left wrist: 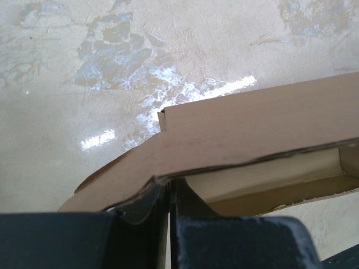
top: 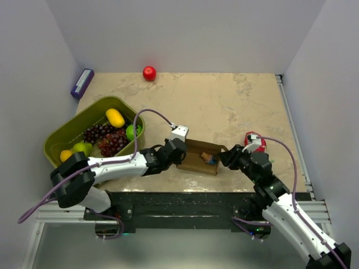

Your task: Fold the paper box

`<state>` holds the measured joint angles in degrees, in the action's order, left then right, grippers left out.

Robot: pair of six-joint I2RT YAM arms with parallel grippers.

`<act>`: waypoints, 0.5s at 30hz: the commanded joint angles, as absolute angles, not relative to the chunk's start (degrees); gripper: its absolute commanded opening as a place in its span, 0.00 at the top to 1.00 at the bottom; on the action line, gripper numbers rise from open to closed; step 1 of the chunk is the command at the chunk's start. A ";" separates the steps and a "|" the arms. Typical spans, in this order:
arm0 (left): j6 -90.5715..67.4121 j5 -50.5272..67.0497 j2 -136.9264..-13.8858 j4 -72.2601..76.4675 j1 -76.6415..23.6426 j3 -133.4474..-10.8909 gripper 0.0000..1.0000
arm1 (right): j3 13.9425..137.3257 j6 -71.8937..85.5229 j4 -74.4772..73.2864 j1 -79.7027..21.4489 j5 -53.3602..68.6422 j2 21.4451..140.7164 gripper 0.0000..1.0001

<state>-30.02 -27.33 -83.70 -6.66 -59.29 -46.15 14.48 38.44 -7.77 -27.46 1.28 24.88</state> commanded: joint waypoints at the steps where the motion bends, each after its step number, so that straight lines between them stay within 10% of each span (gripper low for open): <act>1: -33.31 -24.88 -84.64 -3.78 -60.20 -45.09 0.93 | 13.27 39.99 -4.57 -28.47 1.76 25.05 0.63; 15: -34.45 -23.38 -86.31 -2.46 -61.96 -45.26 0.94 | 11.60 40.69 -4.30 -30.76 -1.14 26.28 0.77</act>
